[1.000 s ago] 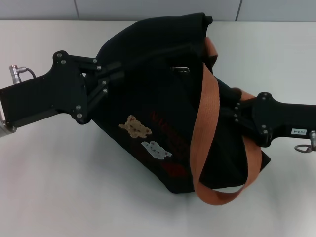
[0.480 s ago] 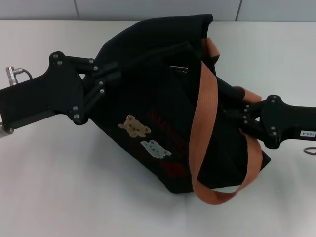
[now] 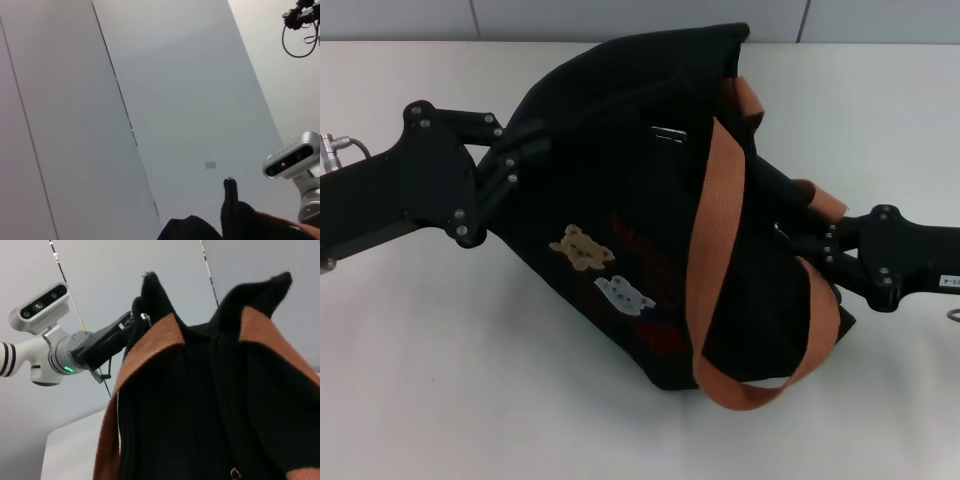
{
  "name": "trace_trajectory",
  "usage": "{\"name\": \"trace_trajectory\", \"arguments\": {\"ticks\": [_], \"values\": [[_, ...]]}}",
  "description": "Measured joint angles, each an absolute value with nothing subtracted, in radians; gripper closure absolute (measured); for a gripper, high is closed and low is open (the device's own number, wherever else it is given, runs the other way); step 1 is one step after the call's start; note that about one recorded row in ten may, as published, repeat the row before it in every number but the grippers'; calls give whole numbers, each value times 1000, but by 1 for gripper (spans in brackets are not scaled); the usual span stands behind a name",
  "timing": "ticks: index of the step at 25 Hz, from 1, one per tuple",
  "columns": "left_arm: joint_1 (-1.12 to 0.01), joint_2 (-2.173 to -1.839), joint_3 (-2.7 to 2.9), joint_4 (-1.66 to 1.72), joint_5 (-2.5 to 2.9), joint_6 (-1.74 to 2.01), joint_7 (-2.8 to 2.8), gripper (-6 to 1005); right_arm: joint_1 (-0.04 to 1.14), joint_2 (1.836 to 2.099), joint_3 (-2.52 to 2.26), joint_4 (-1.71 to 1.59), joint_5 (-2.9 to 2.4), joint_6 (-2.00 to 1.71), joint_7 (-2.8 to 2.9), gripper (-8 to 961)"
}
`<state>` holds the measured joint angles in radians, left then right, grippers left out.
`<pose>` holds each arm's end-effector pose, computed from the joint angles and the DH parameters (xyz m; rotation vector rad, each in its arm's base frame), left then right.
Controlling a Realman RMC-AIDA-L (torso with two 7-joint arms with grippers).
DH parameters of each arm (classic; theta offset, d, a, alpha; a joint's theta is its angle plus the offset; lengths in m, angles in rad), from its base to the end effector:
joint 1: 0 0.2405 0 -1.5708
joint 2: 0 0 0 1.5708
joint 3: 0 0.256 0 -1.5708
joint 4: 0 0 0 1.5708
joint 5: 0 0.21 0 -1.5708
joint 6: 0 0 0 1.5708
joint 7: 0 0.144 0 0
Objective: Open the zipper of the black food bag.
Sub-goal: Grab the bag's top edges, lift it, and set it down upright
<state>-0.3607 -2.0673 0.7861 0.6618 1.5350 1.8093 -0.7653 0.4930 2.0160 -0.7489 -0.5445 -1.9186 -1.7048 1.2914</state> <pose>-0.2506 0.2849 0.0365 -2.4200 0.2051 -1.0666 0.2696 0.3006 0.0045 -2.8320 0.5839 0.8437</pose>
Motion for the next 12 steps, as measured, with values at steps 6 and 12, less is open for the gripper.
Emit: {"name": "trace_trajectory", "arguments": {"ticks": [6,12], "values": [[-339,-2064,762,661,1535,1809,-765,929,471,2004,-749,-544,-1919,-1704,1294,930],[-328,-2063,754,661,1534,1810,-765,929,460,1997,-749,-545,-1925,-1706,1298,927]]}}
